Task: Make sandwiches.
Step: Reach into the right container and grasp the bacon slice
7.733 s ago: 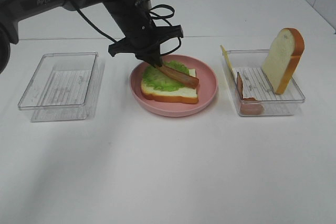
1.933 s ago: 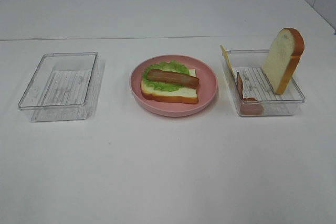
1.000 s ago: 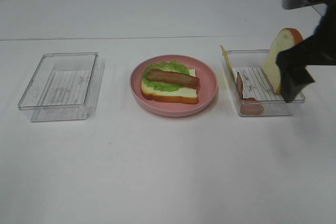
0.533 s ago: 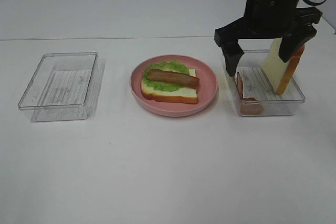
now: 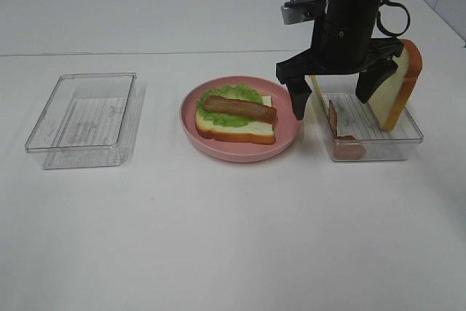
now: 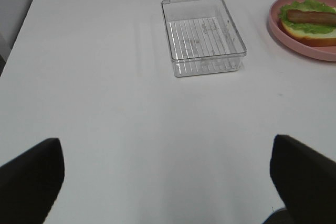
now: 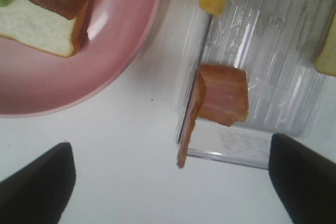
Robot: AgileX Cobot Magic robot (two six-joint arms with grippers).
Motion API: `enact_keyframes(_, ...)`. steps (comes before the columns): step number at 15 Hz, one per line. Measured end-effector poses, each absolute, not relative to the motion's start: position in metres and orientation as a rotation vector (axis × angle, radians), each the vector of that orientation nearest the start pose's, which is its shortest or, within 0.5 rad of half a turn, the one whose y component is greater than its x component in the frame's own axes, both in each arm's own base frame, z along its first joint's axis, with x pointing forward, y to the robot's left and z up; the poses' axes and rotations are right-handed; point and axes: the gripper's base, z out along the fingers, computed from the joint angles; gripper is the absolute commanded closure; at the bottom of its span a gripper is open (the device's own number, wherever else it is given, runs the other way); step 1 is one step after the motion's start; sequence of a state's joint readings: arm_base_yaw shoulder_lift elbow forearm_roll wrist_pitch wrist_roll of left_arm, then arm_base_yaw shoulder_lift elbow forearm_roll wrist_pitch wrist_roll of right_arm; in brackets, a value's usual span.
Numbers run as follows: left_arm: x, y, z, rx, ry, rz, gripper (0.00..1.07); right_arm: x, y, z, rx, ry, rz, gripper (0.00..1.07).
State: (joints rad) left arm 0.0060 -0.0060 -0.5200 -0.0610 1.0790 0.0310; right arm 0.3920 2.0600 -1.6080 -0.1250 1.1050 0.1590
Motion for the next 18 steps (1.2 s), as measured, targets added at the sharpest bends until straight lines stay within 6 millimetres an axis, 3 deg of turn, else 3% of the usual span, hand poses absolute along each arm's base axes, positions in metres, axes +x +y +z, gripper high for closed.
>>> enact_keyframes(3,-0.009,-0.005,0.281,0.03,2.035,-0.05,0.05,0.4,0.135,0.185,-0.386,2.995,-0.06,0.13)
enact_keyframes(9,-0.009,-0.005,0.281,0.03,2.035,-0.05,0.05,0.404,0.135,0.169,-0.42,3.013,-0.057,0.14)
enact_keyframes(13,-0.009,-0.005,0.281,0.03,2.035,-0.05,0.05,0.404,0.134,0.168,-0.428,3.019,-0.075,0.18)
enact_keyframes(16,-0.009,-0.005,0.281,0.03,2.035,-0.05,0.05,0.403,0.134,0.168,-0.429,3.029,-0.078,0.32)
enact_keyframes(18,-0.009,-0.005,0.281,0.03,2.035,-0.05,0.05,0.403,0.134,0.168,-0.429,3.029,-0.078,0.55)
